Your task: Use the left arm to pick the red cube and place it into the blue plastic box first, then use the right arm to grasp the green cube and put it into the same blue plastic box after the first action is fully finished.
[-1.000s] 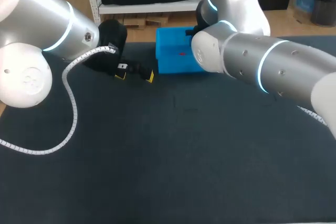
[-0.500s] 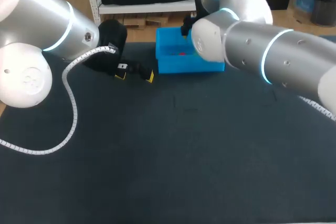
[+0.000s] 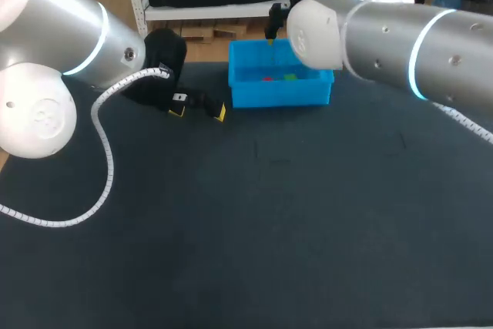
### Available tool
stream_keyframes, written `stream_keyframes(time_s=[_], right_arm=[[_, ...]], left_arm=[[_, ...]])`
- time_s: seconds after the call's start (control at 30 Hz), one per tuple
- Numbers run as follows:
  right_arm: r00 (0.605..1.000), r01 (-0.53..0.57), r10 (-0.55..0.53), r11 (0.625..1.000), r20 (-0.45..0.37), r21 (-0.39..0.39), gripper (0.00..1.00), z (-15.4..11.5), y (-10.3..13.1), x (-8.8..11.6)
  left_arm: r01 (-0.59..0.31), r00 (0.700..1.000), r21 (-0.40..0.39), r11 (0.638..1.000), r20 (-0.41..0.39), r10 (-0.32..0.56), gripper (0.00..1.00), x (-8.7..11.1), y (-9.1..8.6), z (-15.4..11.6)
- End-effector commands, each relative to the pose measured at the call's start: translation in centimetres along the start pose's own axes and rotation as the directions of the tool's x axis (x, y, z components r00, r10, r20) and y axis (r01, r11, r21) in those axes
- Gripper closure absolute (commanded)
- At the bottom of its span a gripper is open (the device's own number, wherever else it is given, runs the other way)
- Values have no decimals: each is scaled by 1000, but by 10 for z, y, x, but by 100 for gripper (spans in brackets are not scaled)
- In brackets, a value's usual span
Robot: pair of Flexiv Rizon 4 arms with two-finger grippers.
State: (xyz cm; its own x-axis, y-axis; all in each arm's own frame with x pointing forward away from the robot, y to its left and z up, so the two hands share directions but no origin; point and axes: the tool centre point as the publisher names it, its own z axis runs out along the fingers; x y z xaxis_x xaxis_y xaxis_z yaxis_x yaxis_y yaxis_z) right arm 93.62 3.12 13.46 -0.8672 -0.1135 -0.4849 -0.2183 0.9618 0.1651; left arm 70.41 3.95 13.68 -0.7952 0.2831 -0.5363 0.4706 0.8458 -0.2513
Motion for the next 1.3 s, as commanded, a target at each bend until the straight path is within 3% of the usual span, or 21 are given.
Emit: stream_keyframes(time_s=[0.03, 0.4, 0.7, 1.3], right_arm=[[996, -7, 8, 1000, 89, -6, 0, -55, -5, 60], [997, -18, 19, 1000, 76, -12, 0, -72, -18, 114], [996, 21, -19, 999, 86, -26, 0, -90, -20, 140], [996, 21, -19, 999, 86, -26, 0, -90, -20, 140]], left_arm=[[-2, 1000, 6, 1000, 2, 2, 0, 0, 1, 0], [-2, 1000, 6, 1000, 2, 2, 0, 0, 1, 0], [-2, 1000, 6, 1000, 2, 2, 0, 0, 1, 0], [-2, 1000, 6, 1000, 2, 2, 0, 0, 1, 0]])
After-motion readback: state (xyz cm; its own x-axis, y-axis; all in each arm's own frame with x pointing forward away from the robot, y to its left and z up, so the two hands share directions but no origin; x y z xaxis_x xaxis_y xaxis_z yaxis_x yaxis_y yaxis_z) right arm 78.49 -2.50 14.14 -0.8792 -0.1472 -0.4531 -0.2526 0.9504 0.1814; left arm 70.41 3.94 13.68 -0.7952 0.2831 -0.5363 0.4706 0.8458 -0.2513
